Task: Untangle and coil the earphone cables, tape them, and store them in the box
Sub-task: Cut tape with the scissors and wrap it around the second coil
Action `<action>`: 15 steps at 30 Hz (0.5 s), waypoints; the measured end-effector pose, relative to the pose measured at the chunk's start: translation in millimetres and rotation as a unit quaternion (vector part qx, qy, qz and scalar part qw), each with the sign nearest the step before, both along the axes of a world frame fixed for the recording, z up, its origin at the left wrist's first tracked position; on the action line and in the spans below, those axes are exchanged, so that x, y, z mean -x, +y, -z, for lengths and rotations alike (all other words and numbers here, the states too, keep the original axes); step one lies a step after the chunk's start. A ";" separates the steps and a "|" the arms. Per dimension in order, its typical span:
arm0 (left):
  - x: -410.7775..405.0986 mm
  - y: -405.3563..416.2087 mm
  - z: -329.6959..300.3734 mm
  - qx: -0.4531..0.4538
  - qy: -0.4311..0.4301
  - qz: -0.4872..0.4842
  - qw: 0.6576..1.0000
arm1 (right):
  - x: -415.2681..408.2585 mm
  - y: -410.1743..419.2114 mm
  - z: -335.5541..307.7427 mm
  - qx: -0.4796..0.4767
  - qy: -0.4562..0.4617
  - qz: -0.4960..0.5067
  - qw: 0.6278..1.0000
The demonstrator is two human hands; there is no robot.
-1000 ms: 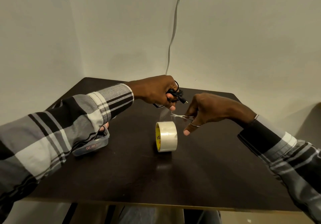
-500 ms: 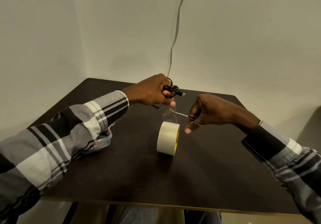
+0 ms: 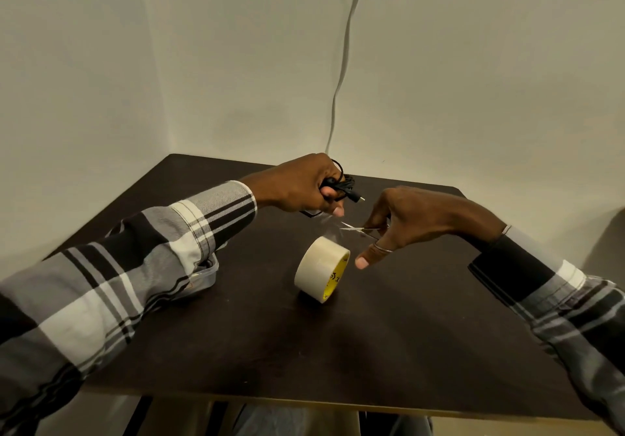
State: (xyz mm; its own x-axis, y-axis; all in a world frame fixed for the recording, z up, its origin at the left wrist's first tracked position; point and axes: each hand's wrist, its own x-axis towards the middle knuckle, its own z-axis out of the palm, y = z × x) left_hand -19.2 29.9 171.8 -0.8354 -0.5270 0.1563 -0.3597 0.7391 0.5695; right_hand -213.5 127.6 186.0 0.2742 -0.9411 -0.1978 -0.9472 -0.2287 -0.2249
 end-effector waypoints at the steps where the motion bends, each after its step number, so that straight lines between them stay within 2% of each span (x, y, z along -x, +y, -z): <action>1: -0.2 0.8 -0.3 0.003 -0.001 0.002 1.000 | -2.5 -1.4 -0.7 -0.005 -0.004 -0.006 1.000; 8: -4.7 3.9 -3.1 0.006 0.000 0.011 1.000 | -13.4 -6.6 -0.8 -0.015 -0.011 -0.049 0.999; 15: -14.4 -0.5 -4.1 0.008 0.021 -0.023 0.999 | -6.4 -5.0 6.7 0.004 0.001 -0.041 0.999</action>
State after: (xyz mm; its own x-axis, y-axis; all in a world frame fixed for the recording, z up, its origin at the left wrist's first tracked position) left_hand -4.8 29.5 175.8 -0.8027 -0.5623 0.1989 -0.3701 0.7311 0.5732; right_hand -207.0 122.6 179.3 0.3501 -0.9171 -0.1910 -0.9256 -0.3074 -0.2207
